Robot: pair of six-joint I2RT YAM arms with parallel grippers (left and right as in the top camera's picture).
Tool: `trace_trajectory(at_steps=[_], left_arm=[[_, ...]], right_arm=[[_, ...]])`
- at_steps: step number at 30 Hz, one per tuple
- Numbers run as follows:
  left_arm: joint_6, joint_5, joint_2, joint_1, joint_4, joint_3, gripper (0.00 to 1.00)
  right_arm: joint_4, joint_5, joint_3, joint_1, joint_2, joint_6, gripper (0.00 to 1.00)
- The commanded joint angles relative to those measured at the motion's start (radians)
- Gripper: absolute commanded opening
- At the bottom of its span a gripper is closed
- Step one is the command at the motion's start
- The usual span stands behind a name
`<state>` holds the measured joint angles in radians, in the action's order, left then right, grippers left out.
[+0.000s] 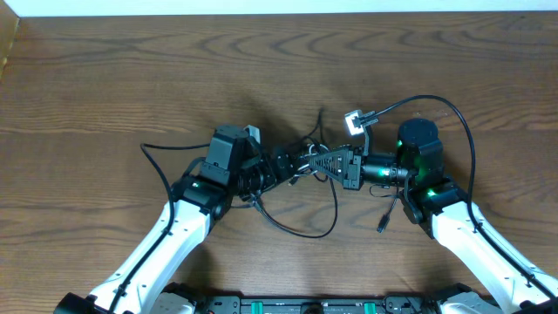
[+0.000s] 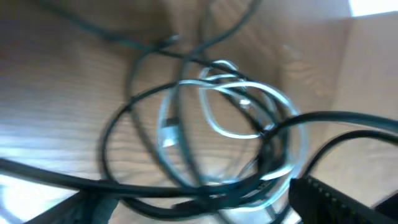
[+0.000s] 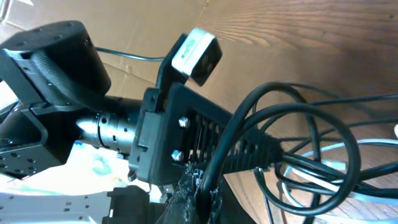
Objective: Untangle cables
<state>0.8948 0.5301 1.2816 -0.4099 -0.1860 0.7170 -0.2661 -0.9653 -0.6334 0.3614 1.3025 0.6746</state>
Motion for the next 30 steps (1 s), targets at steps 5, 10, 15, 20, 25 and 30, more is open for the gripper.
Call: trace_trajectory(at_steps=[5,10,15,20,25,30], left_arm=[[0.069,-0.112,0.006,-0.114,0.048,0.022,0.43],[0.069,-0.265,0.006,-0.163,-0.035,0.022,0.21],[0.069,-0.354,0.006,-0.164,-0.095,0.022,0.19],[0.069,-0.386,0.007,-0.164,-0.113,0.022,0.09],[0.069,-0.386,0.007,-0.164,-0.113,0.022,0.49],[0.200,-0.373,0.007,-0.164,-0.111,0.022,0.99]], right_arm=[[-0.060,-0.114,-0.021,-0.009,-0.003,0.001,0.01],[-0.263,-0.212,-0.021,-0.037,-0.003,0.061,0.01],[-0.454,-0.309,-0.021,-0.092,-0.003,0.114,0.02],[-0.510,-0.322,-0.021,-0.180,-0.003,0.178,0.02],[-0.507,-0.351,-0.021,-0.204,-0.003,0.185,0.02],[-0.496,-0.349,-0.021,-0.204,-0.002,0.154,0.06]])
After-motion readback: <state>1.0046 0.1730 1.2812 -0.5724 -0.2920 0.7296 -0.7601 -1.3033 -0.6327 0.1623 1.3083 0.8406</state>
